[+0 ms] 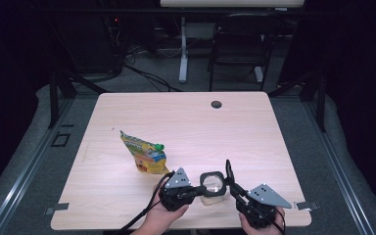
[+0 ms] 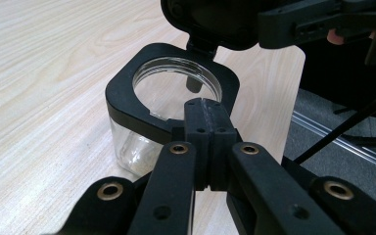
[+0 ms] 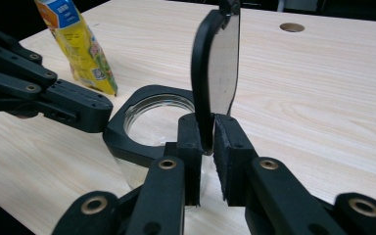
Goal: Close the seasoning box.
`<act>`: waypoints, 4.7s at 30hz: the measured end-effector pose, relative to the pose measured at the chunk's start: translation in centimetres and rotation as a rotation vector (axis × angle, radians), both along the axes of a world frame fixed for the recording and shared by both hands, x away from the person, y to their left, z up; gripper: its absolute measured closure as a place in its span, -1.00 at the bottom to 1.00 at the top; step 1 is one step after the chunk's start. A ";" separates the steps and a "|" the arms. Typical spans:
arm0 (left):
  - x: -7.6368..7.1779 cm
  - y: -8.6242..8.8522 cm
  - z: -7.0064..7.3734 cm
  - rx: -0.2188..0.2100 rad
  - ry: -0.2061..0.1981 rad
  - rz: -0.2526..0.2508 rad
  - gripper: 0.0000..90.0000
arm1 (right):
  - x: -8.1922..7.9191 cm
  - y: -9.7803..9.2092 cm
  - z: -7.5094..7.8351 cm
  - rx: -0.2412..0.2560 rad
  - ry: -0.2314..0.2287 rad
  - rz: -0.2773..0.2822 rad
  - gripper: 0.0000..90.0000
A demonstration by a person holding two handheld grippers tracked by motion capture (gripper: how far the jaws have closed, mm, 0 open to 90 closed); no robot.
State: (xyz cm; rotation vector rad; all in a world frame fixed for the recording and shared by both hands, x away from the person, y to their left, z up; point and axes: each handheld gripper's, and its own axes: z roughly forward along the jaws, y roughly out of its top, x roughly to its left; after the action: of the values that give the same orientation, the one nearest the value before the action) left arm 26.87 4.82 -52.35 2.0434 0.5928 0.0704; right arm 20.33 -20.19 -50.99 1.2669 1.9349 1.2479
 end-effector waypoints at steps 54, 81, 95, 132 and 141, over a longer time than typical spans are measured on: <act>-1.1 15.7 -0.2 0.026 -0.001 0.264 1.00 | 5.7 -0.1 0.1 0.066 0.089 -0.014 0.88; -0.8 20.4 -0.3 -0.010 -0.023 0.386 1.00 | 9.6 3.4 -0.4 0.079 0.096 0.048 0.77; -0.8 20.5 -0.6 -0.001 -0.013 0.390 0.99 | 10.4 4.3 -0.6 0.086 0.097 0.090 0.68; -0.4 21.3 -0.8 -0.004 -0.009 0.421 0.97 | 10.4 4.7 -0.1 0.052 0.081 0.075 0.78; -0.4 21.4 -0.8 0.005 -0.016 0.425 0.92 | 9.4 4.1 1.4 0.033 0.056 0.091 0.71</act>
State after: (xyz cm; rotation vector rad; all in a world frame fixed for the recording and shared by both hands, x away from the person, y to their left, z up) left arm 26.44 26.22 -53.15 1.8894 1.0086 0.3384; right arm 29.73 -16.05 -49.55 1.2553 2.0399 1.3065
